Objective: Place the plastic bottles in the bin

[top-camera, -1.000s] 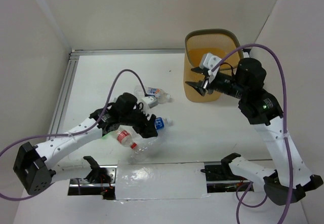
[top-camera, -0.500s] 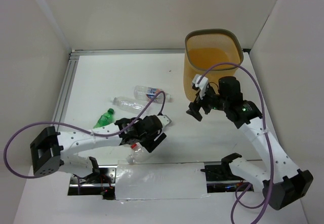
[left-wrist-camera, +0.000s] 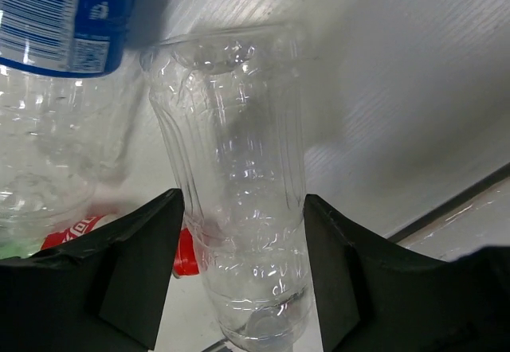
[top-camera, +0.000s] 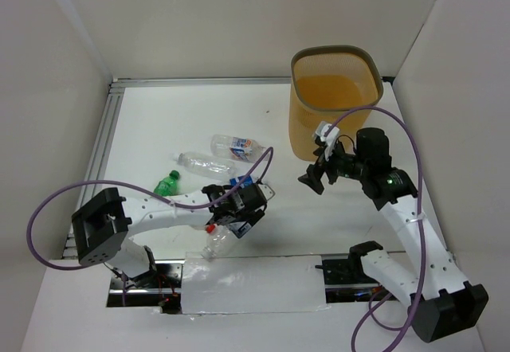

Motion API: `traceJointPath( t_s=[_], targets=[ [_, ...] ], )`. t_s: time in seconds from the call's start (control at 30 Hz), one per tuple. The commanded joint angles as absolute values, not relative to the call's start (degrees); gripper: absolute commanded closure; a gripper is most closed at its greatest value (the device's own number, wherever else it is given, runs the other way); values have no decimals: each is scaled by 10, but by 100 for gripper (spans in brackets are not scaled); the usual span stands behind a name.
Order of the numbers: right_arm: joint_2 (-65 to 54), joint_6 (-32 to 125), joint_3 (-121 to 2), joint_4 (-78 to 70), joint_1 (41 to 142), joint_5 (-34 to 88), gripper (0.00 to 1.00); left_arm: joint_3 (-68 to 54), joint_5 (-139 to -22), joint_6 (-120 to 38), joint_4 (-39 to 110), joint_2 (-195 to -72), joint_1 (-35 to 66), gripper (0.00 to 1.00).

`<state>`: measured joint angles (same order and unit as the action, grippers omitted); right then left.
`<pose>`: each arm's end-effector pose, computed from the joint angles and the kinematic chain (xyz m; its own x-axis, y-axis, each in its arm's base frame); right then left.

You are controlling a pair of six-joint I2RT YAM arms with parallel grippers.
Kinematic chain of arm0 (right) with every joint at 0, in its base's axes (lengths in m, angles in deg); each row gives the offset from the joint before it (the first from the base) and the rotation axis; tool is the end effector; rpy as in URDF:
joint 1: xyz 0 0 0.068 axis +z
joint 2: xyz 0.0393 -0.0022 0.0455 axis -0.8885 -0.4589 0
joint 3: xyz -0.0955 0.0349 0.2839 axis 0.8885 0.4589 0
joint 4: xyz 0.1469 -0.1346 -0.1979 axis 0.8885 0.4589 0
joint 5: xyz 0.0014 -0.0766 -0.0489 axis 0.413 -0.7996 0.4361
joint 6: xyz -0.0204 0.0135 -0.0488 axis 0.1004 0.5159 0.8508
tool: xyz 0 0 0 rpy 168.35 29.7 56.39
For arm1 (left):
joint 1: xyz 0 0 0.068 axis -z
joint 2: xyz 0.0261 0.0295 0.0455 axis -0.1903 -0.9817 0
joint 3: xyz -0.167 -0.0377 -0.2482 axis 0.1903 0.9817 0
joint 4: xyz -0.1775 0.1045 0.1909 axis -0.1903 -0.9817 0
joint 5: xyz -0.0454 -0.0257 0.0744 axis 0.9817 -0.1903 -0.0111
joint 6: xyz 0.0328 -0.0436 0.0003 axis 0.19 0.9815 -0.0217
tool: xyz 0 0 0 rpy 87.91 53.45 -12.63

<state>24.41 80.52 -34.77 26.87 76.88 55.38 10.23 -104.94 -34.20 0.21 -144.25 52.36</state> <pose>0.1771 0.0671 0.3457 -0.1429 -0.4145 -0.8988 -0.8434 0.5262 -0.1086 0.1465 -0.2688 0.2191 -0.6424 0.5954 -0.4825 0.6330 0.7671 0.1038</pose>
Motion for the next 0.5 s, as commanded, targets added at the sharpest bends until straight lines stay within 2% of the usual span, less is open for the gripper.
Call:
traceJointPath(
  t_s=[0.0, 0.17, 0.2, 0.23, 0.27, 0.37, 0.47],
  targets=[
    [265, 813, -352, 248, 763, 580, 0, 87, -1032, -326, -4, -1455, 528, 28],
    [271, 818, -352, 254, 752, 586, 0, 87, -1016, -326, 2, -1467, 534, 36],
    [276, 818, -352, 254, 752, 586, 0, 87, -1011, -326, 2, -1467, 534, 40],
    [276, 818, -347, 260, 746, 591, 0, 87, -1002, -321, 2, -1467, 534, 52],
    [276, 818, -347, 260, 745, 591, 0, 87, -1002, -321, 2, -1467, 534, 52],
    [281, 823, -347, 260, 739, 591, 0, 87, -997, -316, 2, -1450, 539, 72],
    [293, 823, -347, 265, 739, 591, 0, 67, -984, -303, 2, -1415, 550, 77]
  ],
)
